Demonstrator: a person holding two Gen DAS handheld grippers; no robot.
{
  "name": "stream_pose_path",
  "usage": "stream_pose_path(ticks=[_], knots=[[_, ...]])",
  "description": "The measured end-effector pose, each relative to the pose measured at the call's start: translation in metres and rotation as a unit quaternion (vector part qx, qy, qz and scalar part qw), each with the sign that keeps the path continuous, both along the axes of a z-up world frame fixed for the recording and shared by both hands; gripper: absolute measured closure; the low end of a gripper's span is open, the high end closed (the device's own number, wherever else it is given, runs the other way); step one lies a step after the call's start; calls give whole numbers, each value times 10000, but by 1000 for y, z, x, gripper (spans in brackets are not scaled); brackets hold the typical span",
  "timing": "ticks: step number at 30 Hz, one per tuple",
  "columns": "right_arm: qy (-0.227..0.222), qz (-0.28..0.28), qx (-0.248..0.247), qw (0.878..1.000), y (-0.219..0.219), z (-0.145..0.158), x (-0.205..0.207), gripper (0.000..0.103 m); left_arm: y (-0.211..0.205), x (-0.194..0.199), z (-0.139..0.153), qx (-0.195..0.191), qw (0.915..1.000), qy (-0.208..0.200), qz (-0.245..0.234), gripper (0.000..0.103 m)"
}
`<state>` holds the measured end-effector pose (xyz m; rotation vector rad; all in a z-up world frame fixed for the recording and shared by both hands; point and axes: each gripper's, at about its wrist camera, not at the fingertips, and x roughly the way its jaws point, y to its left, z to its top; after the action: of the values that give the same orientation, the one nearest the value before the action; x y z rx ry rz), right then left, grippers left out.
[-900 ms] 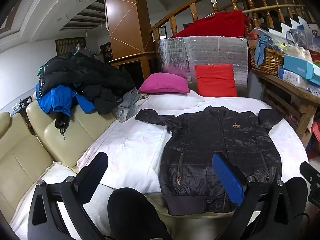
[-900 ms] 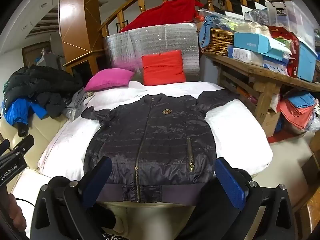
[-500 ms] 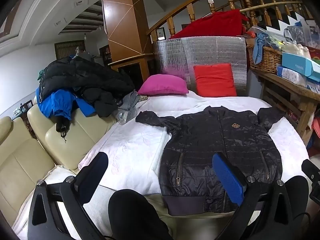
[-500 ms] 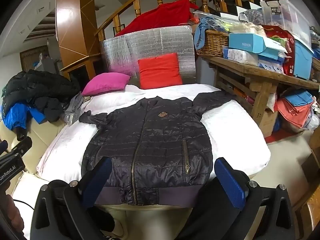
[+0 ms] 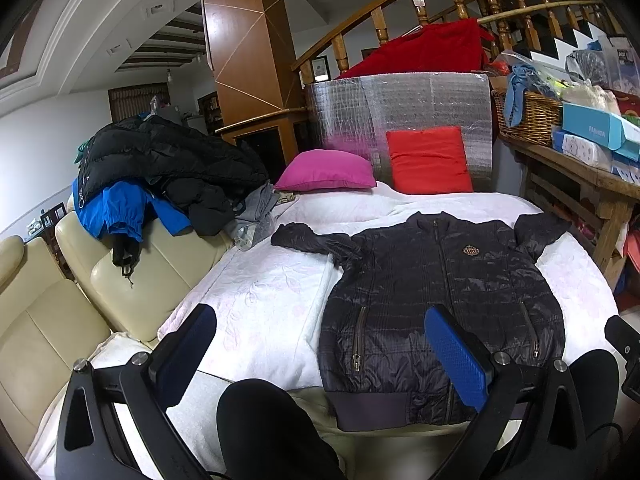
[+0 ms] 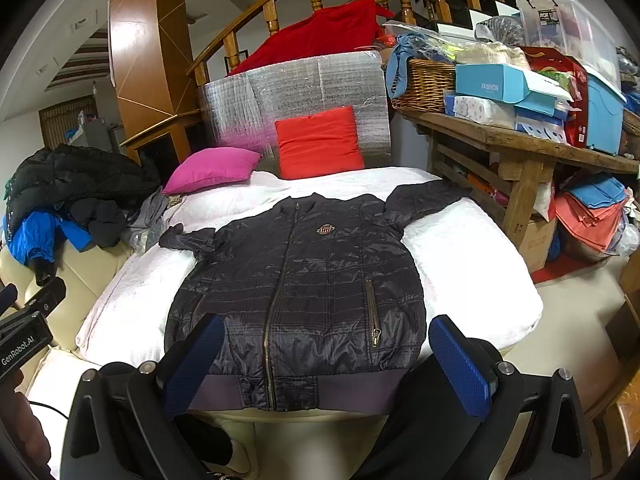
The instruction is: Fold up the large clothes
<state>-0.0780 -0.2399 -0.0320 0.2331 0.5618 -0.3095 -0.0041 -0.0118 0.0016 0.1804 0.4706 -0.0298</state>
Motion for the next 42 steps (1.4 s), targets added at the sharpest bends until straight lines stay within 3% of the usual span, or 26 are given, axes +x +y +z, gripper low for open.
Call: stream_pose_path(ticks=[42], knots=[[33, 35, 4, 10000, 4, -3, -1, 0, 3, -3, -1, 13, 10000, -22, 66, 0]])
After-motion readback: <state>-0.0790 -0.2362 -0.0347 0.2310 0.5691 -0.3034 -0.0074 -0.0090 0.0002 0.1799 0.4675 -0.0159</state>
